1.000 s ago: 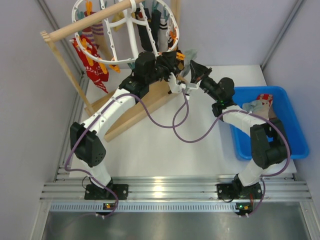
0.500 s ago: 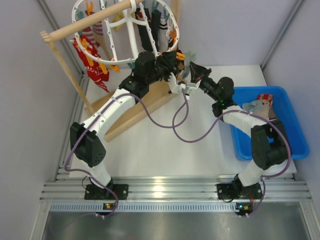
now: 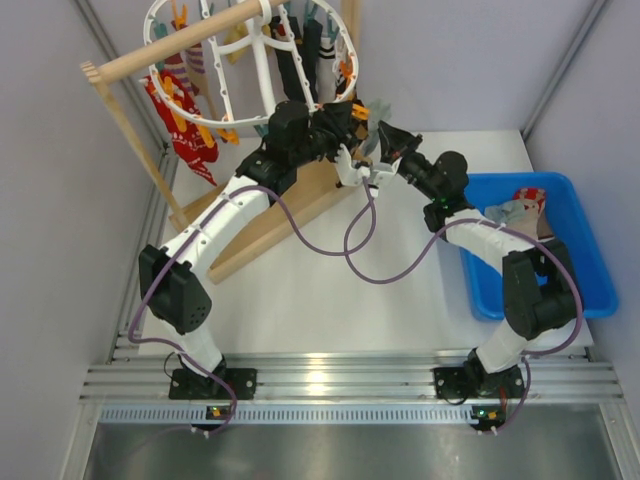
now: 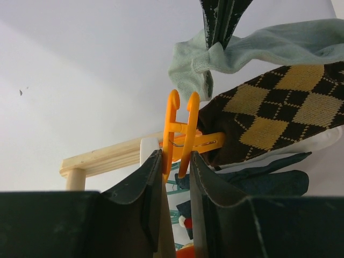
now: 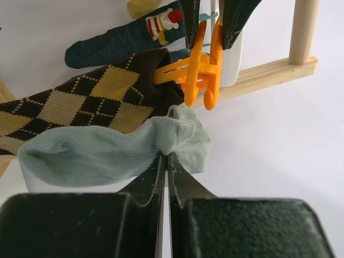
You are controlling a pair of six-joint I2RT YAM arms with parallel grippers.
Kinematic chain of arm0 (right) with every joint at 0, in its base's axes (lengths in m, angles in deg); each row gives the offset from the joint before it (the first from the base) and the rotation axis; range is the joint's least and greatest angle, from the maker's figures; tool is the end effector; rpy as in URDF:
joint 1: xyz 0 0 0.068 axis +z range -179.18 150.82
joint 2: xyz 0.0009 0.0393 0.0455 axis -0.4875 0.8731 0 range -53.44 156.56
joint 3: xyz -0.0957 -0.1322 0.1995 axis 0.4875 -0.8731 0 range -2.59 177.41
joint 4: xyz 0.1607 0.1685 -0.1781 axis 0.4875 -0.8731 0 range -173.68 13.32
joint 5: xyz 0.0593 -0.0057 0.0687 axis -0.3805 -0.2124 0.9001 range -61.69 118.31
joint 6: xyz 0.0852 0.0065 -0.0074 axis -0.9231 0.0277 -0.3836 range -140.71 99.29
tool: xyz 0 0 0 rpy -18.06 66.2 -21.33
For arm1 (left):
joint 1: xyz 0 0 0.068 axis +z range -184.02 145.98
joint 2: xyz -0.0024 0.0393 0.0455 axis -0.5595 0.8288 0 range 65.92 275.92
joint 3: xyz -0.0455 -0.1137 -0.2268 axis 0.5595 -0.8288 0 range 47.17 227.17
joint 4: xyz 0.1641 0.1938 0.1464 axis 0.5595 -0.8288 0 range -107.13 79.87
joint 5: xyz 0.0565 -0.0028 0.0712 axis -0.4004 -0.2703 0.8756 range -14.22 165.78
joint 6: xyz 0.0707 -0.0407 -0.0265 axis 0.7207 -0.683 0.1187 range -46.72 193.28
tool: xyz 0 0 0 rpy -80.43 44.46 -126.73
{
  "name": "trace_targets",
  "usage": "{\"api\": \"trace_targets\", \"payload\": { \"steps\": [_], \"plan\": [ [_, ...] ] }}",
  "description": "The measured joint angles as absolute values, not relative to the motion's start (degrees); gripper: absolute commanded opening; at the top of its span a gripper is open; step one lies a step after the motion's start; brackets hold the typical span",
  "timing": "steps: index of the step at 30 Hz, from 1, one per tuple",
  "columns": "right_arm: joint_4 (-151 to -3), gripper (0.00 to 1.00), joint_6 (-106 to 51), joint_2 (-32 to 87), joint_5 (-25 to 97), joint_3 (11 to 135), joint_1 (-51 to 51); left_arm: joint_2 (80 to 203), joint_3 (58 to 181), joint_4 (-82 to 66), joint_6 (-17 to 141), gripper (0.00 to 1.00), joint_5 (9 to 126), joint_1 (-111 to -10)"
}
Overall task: Clip the socks to the hanger
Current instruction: Clamp the sock onto the hanger.
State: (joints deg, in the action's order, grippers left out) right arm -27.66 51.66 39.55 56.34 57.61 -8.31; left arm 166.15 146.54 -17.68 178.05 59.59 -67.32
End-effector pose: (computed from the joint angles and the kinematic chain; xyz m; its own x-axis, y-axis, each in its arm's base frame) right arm 0.3936 0.1881 0.3006 0.7806 -0.6027 -0.1655 0.0260 0.2959 -0.9549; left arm 0.3968 -0.2858 0.3924 0.7638 0.6094 0.2129 -0.0751 -0.2437 0.9669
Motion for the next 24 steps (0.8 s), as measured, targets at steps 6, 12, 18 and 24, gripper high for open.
{"api": "trace_targets", "payload": {
  "steps": [6, 12, 18, 24],
  "plan": [
    [-28.5, 0.0, 51.5, 39.6, 56.4, 58.2, -8.3, 166.1, 146.7, -17.8, 178.9, 0.0, 59.3, -67.2],
    [-29.2, 0.0, 51.2, 39.3, 56.3, 58.2, -8.3, 166.3, 147.2, -17.7, 179.8, 0.0, 59.2, -67.3],
    [-30.7, 0.0, 51.1, 39.2, 55.9, 58.3, -8.3, 166.7, 147.5, -17.5, 180.7, 0.0, 59.2, -67.2],
    [-33.7, 0.0, 51.6, 39.2, 55.0, 59.3, -8.3, 167.3, 148.2, -17.4, 181.2, 0.0, 59.3, -66.9]
  ]
}}
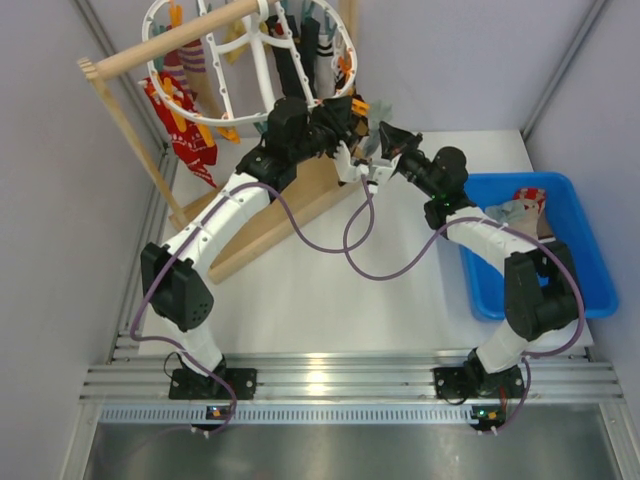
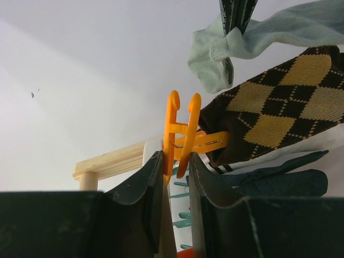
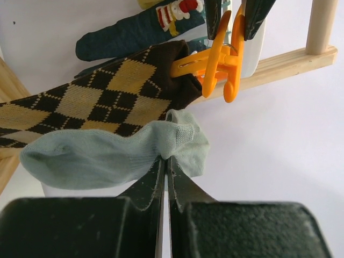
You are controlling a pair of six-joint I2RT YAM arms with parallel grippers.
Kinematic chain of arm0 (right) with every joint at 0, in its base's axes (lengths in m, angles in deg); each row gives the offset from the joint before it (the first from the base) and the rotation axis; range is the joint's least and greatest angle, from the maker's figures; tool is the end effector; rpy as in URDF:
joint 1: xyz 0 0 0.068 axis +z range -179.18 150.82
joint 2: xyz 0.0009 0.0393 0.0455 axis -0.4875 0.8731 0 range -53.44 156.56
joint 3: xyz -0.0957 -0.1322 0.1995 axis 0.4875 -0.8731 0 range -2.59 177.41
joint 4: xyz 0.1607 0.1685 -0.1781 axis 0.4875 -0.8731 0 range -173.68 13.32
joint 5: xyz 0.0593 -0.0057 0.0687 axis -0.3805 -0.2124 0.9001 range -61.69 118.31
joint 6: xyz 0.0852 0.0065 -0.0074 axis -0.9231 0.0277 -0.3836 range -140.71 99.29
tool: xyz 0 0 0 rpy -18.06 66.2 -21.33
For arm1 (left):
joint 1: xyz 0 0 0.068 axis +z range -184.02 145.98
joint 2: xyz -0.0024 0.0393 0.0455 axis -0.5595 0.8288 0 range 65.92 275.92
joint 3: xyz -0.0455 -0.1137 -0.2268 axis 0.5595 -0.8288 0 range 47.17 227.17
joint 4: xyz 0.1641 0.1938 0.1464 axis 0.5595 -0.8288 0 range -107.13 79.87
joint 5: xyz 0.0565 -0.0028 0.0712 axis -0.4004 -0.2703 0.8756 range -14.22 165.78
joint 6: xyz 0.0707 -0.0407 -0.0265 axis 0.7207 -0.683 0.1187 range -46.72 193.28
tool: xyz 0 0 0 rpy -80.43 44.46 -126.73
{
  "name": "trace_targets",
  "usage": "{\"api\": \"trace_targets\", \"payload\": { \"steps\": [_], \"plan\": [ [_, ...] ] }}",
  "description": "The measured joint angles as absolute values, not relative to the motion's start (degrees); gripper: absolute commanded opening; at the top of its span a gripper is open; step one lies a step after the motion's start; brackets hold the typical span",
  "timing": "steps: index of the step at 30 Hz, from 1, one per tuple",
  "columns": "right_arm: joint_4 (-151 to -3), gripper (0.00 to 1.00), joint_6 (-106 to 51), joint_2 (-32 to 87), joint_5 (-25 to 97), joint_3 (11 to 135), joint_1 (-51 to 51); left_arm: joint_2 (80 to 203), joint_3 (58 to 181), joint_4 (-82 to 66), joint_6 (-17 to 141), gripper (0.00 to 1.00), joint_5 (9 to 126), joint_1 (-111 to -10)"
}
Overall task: Clip the socks to the hanger
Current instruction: Clamp the sock onto the hanger.
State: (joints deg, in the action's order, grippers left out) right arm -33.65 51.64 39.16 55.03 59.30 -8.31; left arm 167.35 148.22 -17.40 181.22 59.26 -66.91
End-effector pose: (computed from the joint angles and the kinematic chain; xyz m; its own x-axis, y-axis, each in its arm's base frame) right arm 0.3987 0.1884 0.3013 0.7549 -0.6231 -0.2047 -0.0309 0.2779 -0.9601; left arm 0.4026 -0.2859 0.3957 0.7547 0.5982 0.2694 -0.1270 -0.2696 0.9546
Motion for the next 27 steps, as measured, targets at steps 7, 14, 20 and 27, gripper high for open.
{"api": "trace_targets", "payload": {
  "steps": [7, 14, 20, 27],
  "plan": [
    [-36.1, 0.0, 53.1, 38.5, 53.6, 59.5, -8.3, 167.6, 148.4, -17.3, 181.4, 0.0, 59.2, -66.7],
    [-38.8, 0.0, 55.2, 38.0, 52.7, 60.7, -8.3, 167.6, 148.4, -17.1, 181.4, 0.0, 59.3, -66.4],
    [-40.2, 0.0, 57.0, 37.4, 50.5, 61.7, -8.3, 167.6, 148.4, -17.0, 181.3, 0.0, 59.1, -66.3],
    [-42.0, 0.0, 58.4, 36.8, 49.3, 62.4, -8.3, 167.6, 148.4, -17.0, 181.3, 0.0, 59.1, -66.2]
  ]
}}
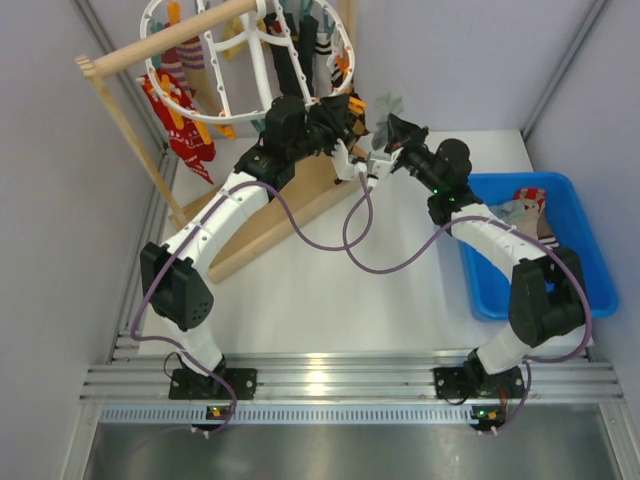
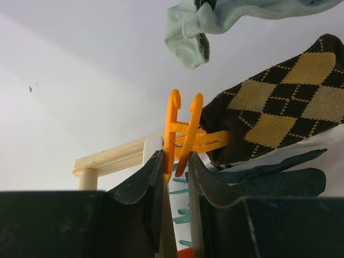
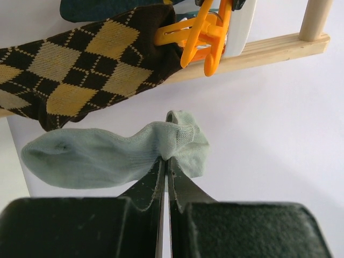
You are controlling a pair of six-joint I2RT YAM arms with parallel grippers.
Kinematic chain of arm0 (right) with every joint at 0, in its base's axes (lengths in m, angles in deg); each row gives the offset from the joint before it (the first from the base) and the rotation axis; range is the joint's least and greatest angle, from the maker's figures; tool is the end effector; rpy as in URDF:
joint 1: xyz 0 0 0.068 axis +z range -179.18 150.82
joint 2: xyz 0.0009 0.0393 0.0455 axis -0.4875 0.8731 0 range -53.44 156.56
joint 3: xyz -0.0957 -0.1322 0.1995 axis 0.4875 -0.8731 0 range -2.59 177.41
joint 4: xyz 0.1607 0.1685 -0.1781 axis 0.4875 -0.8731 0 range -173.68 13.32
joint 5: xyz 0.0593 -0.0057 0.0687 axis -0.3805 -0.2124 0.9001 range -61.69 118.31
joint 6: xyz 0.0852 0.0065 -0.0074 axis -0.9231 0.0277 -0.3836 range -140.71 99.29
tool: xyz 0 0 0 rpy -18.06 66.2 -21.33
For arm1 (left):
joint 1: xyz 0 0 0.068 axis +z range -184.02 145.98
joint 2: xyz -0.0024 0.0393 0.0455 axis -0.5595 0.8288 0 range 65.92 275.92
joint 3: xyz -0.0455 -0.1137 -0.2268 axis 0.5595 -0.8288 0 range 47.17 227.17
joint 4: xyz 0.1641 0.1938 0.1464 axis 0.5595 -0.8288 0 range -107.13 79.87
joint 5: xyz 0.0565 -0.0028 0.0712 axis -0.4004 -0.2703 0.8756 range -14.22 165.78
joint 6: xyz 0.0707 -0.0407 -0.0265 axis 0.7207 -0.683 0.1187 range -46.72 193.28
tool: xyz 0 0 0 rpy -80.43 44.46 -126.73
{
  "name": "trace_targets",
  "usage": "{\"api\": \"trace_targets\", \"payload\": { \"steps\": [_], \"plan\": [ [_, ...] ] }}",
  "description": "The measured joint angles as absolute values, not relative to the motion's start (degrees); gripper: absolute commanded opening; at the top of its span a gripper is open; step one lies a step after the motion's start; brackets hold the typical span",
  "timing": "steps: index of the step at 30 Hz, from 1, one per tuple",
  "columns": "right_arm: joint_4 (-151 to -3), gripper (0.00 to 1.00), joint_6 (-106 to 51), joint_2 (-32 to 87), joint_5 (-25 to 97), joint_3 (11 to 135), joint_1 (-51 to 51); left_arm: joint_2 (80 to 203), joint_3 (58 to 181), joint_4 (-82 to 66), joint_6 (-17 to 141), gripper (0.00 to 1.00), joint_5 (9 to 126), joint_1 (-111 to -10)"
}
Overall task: Clip the socks to the hanger
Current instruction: Clamp the sock onto the hanger.
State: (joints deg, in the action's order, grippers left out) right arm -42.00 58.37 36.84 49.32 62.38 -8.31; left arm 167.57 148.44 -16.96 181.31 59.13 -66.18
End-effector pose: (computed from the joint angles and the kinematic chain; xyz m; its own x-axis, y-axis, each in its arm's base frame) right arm 0.4027 0.1825 0.3207 0.6800 -0.7217 -0.1295 0.0237 0.1982 -0.9799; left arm 0.4070 -0.2815 0.3966 0.7465 0.6068 0.2730 -0.1314 -0.2678 0.9545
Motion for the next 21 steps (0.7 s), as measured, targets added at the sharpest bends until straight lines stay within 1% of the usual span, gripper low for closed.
{"api": "trace_targets", "payload": {
  "steps": [8, 13, 16, 21],
  "plan": [
    [-42.2, 0.0, 58.8, 36.8, 49.5, 63.0, -8.3, 167.6, 148.6, -16.6, 181.0, 0.0, 58.8, -66.2],
    [-39.2, 0.0, 58.3, 37.4, 50.2, 63.0, -8.5, 167.5, 148.7, -16.2, 180.3, 0.0, 58.4, -66.2],
    [-34.0, 0.0, 57.9, 38.9, 52.2, 62.8, -9.1, 167.6, 148.7, -16.2, 180.0, 0.0, 58.5, -66.2],
    [-20.3, 0.0, 56.0, 41.9, 56.4, 61.1, -10.9, 167.8, 148.6, -16.2, 180.0, 0.0, 59.4, -67.9]
  ]
}}
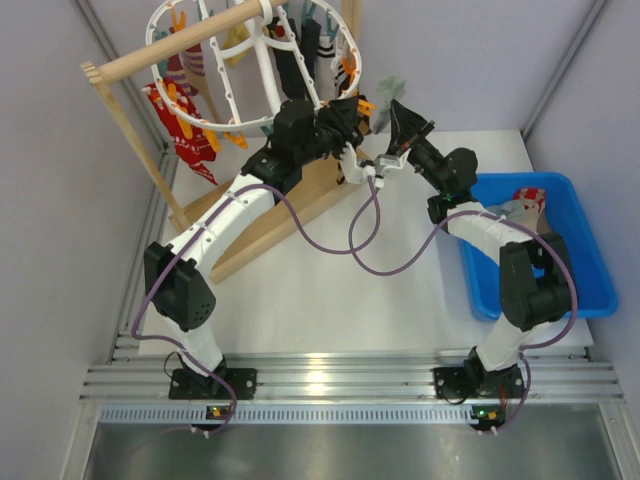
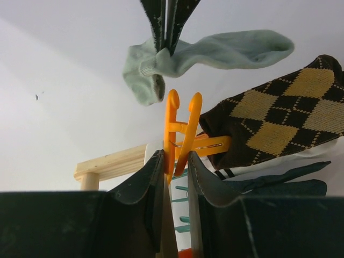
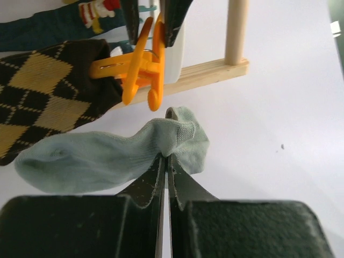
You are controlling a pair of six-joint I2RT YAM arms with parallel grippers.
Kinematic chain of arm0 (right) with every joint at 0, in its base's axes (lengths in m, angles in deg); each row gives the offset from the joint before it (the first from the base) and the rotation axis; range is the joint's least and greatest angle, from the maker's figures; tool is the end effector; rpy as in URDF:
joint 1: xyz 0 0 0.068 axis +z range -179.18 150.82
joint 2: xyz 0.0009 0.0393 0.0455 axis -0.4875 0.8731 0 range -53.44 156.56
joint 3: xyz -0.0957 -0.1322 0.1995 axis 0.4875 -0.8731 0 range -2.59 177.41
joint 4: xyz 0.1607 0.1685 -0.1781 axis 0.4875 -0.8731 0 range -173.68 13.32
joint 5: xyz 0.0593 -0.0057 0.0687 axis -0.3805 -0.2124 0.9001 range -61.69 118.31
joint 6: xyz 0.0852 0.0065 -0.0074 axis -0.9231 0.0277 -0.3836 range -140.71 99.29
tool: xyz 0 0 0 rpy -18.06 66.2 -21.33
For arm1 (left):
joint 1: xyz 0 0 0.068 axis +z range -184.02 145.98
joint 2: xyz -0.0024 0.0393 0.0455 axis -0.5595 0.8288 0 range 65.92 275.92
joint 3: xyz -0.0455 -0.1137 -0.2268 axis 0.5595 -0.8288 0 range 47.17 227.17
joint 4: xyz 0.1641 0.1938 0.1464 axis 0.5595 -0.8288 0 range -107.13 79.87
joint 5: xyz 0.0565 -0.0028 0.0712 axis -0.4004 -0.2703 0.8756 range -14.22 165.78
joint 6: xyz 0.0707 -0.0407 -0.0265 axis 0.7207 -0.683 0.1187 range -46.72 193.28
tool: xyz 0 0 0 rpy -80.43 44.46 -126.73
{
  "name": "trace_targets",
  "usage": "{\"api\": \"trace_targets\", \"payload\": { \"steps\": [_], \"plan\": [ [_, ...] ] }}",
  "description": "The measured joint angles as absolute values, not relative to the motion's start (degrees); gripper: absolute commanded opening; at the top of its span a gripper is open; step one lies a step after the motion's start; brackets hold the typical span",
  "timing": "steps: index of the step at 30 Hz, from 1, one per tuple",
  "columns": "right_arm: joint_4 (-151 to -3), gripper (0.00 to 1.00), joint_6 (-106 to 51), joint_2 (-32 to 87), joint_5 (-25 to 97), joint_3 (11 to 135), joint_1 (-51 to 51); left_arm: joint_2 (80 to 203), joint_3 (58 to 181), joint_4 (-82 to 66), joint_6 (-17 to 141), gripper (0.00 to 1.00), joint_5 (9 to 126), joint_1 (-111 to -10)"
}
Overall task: Clip the socks to the hanger
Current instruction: Clamp the sock onto the hanger.
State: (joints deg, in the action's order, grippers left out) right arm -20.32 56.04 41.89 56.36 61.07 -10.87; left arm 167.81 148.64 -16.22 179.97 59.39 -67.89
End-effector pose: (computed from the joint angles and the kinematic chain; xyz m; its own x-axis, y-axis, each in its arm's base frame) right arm 0.4061 0.1718 0.3245 0.7556 -0.6548 -0.0169 0.2295 0.2889 -0.9295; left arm 0.3997 -0.2940 0.3980 0.7620 0.5954 0.2548 -0.1303 -0.2444 0.9609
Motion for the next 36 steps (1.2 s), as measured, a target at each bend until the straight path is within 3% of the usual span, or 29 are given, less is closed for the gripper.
{"api": "trace_targets", "payload": {
  "steps": [10, 36],
  "plan": [
    [-10.0, 0.0, 55.8, 45.2, 60.3, 61.0, -11.5, 167.8, 148.6, -16.1, 180.2, 0.0, 60.2, -68.7],
    [-12.1, 0.0, 61.9, 48.6, 63.1, 62.0, -11.7, 167.9, 148.6, -15.6, 180.1, 0.0, 60.6, -69.0]
  ]
}}
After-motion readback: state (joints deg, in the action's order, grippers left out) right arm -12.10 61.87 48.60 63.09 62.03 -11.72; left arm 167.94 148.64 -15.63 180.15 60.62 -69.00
